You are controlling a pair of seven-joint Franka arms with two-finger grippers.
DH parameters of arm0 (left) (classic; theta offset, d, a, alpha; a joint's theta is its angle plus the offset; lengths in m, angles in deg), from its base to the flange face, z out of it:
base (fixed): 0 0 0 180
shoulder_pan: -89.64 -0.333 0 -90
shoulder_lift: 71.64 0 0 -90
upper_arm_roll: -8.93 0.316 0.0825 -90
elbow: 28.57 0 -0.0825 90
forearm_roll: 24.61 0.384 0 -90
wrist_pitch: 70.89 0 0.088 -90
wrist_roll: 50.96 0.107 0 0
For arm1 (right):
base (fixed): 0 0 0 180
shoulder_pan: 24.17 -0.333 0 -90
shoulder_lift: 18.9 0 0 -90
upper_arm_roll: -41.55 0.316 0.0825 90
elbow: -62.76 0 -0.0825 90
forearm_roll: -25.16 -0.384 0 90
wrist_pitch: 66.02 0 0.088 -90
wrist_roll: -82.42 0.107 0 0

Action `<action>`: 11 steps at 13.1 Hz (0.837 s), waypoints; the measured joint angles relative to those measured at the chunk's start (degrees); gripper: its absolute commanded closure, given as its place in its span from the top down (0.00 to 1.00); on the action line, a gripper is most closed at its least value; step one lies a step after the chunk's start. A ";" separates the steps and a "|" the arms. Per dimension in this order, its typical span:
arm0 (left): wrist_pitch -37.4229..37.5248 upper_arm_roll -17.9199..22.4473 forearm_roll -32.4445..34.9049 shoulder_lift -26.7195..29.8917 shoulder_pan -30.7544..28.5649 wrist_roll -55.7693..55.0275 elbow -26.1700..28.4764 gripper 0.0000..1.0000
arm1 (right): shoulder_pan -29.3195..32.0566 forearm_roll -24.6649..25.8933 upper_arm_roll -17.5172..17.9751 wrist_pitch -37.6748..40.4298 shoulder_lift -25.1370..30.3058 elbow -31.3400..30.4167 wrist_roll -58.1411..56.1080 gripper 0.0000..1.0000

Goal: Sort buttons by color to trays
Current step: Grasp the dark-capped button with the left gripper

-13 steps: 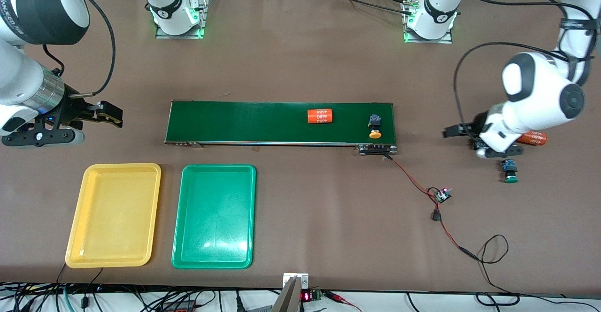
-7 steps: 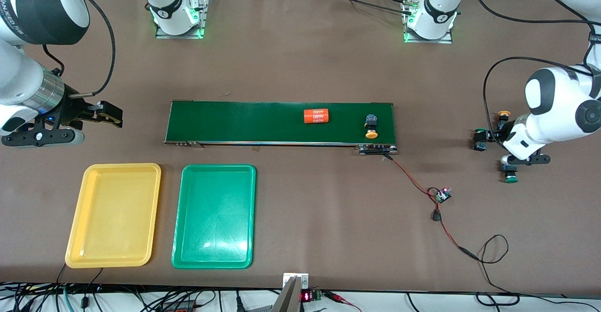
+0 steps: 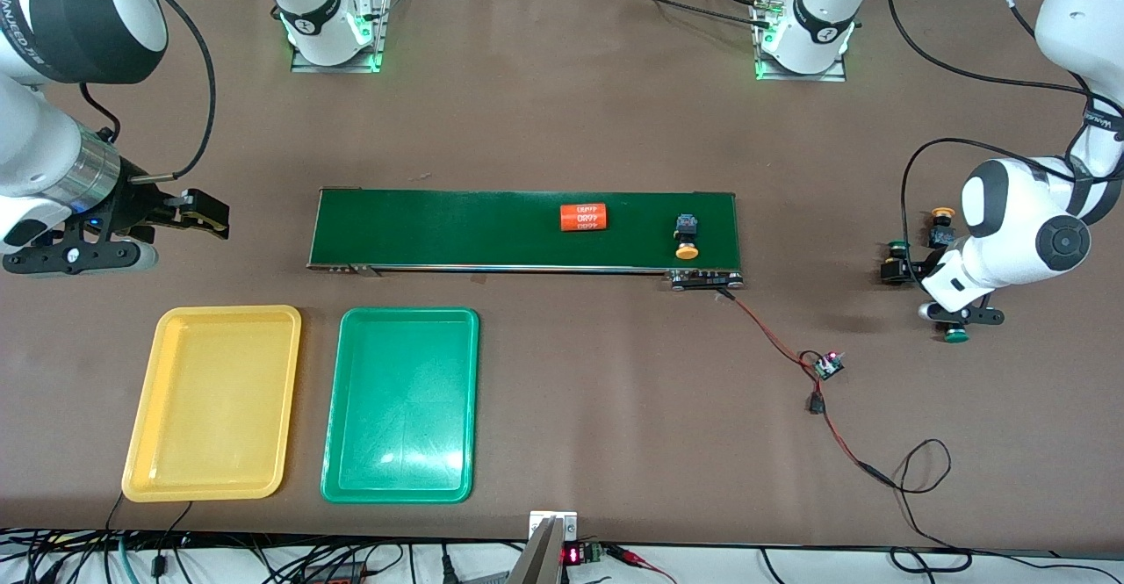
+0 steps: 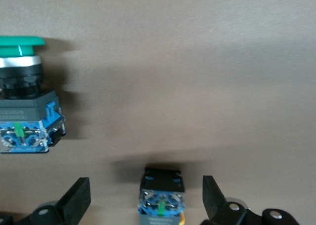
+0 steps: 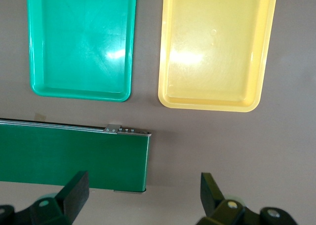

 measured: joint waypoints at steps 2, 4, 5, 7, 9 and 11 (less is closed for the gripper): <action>-0.13 -0.03 0.03 -0.60 -0.32 0.39 -0.06 0.96 | 0.00 0.00 0.00 0.00 0.00 0.00 0.00 1.00; -0.09 -0.15 0.03 -0.72 -0.32 0.61 -0.06 0.97 | 0.00 0.00 0.02 0.00 0.00 0.00 0.00 1.00; -0.01 -0.20 0.03 -0.72 -0.32 0.68 -0.06 1.00 | 0.00 0.00 0.02 0.00 0.00 0.00 -0.01 1.00; 0.27 -0.26 0.05 -0.72 -0.32 1.20 0.00 1.00 | 0.00 0.00 0.01 0.00 0.00 0.00 -0.01 1.00; 0.63 -0.26 0.05 -0.73 -0.32 3.94 0.69 1.00 | 0.01 0.00 0.01 0.03 0.00 0.00 -0.07 1.00; 0.91 -0.26 0.05 -0.75 -0.32 5.44 1.64 1.00 | 0.11 -0.01 -0.01 0.08 -0.02 0.00 -0.85 1.00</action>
